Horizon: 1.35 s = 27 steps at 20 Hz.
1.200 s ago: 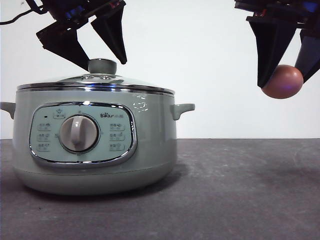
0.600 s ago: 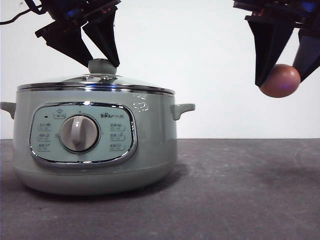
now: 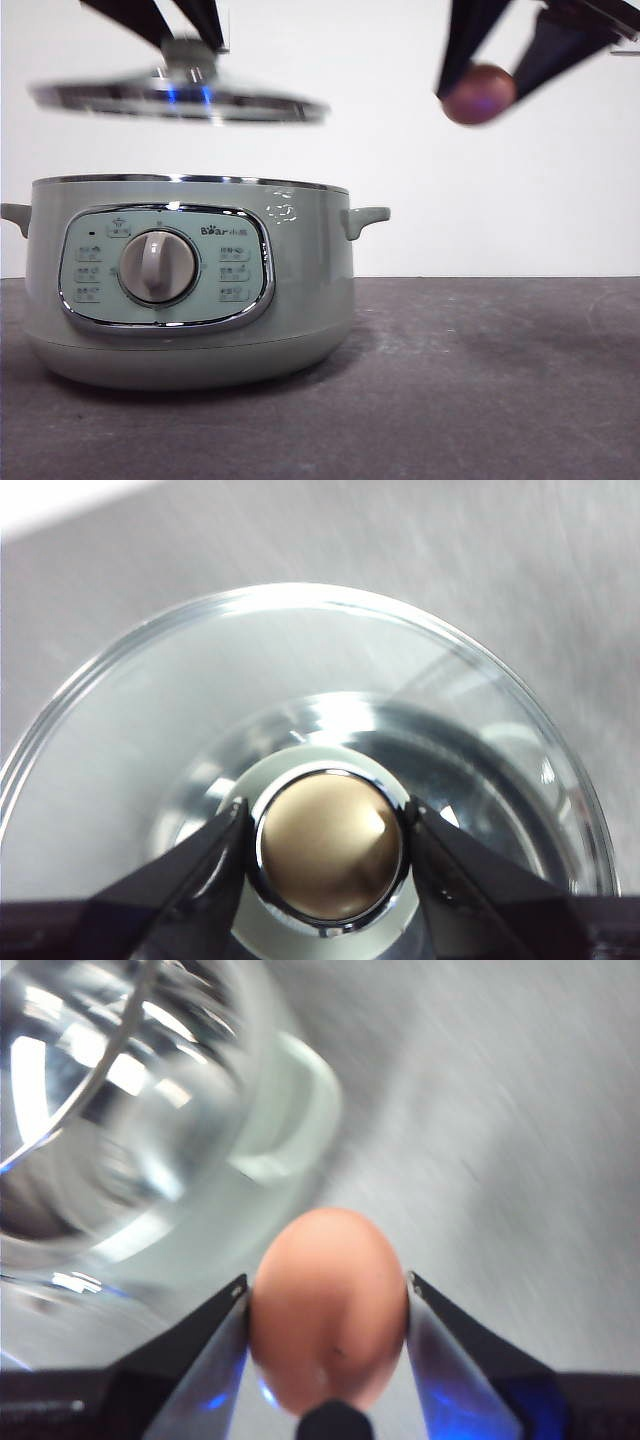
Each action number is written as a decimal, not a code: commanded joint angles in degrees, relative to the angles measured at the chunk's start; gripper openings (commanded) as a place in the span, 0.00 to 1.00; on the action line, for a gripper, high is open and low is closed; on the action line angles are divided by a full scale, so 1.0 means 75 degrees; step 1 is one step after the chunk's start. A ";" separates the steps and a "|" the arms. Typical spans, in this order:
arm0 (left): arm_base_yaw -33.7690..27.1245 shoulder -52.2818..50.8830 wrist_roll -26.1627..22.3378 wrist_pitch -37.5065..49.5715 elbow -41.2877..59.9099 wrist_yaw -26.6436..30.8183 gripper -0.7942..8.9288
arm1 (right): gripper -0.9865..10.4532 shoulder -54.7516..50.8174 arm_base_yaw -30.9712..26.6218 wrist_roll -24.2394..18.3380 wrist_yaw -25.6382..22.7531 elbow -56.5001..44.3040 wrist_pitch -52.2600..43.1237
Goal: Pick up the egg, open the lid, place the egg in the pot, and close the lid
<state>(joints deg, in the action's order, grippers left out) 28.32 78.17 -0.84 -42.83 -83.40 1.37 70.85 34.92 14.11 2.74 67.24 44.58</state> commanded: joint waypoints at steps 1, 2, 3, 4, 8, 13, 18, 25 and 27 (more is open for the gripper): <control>0.0029 -0.0495 -0.0143 0.0026 -0.0376 0.0198 0.07 | 0.08 0.0096 0.0297 -0.0187 0.0050 0.0338 -0.0391; 0.0029 -0.0764 -0.0166 -0.0052 -0.0434 0.0417 0.07 | 0.08 0.0245 0.0460 -0.0210 0.0050 0.0562 -0.0431; 0.0029 -0.1020 -0.0184 -0.0073 -0.0440 0.0632 0.07 | 0.08 0.0411 0.0577 -0.0213 0.0050 0.0758 -0.0434; 0.0029 -0.1314 -0.0184 -0.0096 -0.0440 0.0839 0.07 | 0.08 0.0650 0.0679 -0.0259 0.0052 0.0988 -0.0428; 0.0029 -0.2544 -0.0184 -0.0376 -0.0440 0.1626 0.07 | 0.08 0.1953 0.0924 -0.0542 0.0443 0.2113 -0.0420; 0.0029 -0.3640 -0.0175 -0.0854 -0.0443 0.2279 0.07 | 0.08 0.3923 0.1110 -0.1102 0.0443 0.3876 -0.0271; 0.0029 -0.4194 -0.0085 -0.1239 -0.0443 0.2209 0.07 | 0.08 0.5578 0.1559 -0.1676 0.0382 0.4867 -0.0294; 0.0029 -0.4234 -0.0035 -0.1542 -0.0440 0.2203 0.07 | 0.08 0.6720 0.1760 -0.2098 -0.0015 0.4986 -0.0504; 0.0029 -0.4234 -0.0035 -0.1565 -0.0440 0.2197 0.07 | 0.08 0.6875 0.1751 -0.2194 -0.0023 0.4986 -0.0498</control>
<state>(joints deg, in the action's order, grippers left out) 28.42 47.11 -1.43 -57.21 -85.82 17.63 121.56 47.92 -1.56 2.79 104.33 41.08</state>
